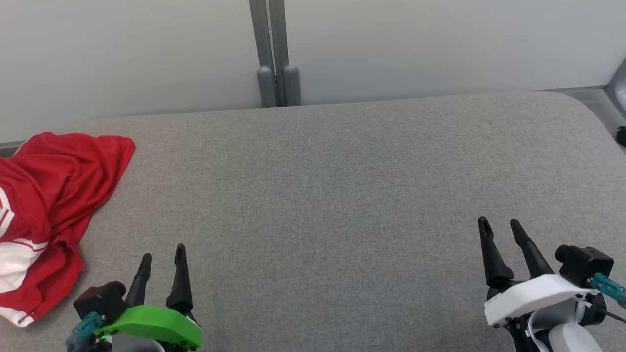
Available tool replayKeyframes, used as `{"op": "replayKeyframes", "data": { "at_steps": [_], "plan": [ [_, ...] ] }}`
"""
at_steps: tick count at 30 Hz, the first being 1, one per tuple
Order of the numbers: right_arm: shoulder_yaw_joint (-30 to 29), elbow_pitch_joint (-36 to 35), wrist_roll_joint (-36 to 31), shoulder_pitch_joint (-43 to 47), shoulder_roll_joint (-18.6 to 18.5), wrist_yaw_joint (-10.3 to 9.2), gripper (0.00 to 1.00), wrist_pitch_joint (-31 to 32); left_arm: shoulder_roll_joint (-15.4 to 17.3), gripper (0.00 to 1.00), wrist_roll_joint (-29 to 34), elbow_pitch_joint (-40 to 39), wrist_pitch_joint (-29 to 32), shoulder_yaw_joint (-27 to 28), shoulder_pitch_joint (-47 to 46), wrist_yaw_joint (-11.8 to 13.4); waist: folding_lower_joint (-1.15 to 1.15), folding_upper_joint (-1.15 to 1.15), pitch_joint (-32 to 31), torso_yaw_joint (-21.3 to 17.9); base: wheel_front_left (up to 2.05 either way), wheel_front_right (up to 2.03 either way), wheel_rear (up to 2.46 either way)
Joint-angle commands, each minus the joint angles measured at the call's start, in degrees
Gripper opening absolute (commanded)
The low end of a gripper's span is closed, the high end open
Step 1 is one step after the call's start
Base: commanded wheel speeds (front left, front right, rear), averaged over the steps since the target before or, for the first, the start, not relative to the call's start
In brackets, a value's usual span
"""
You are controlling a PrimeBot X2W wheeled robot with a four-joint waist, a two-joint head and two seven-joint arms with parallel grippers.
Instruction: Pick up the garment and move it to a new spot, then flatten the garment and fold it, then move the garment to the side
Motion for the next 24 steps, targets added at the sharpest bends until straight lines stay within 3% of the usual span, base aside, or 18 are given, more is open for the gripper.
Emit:
{"op": "replayKeyframes", "data": {
  "at_steps": [1,24],
  "plan": [
    [0.1,-0.6,-1.9,-0.1,-0.4,0.02,1.0,-0.6,0.5,1.0,1.7,-0.7,-0.5,-0.1,-0.2,0.3,0.0,0.0,0.0,0.0,0.0,0.0,0.0],
    [0.0,-0.5,-13.3,0.9,-0.4,0.03,1.0,-3.7,1.0,1.0,13.7,1.6,-3.6,-1.2,0.8,0.1,0.0,0.0,-0.5,0.3,0.0,0.0,0.0]
  ]
}}
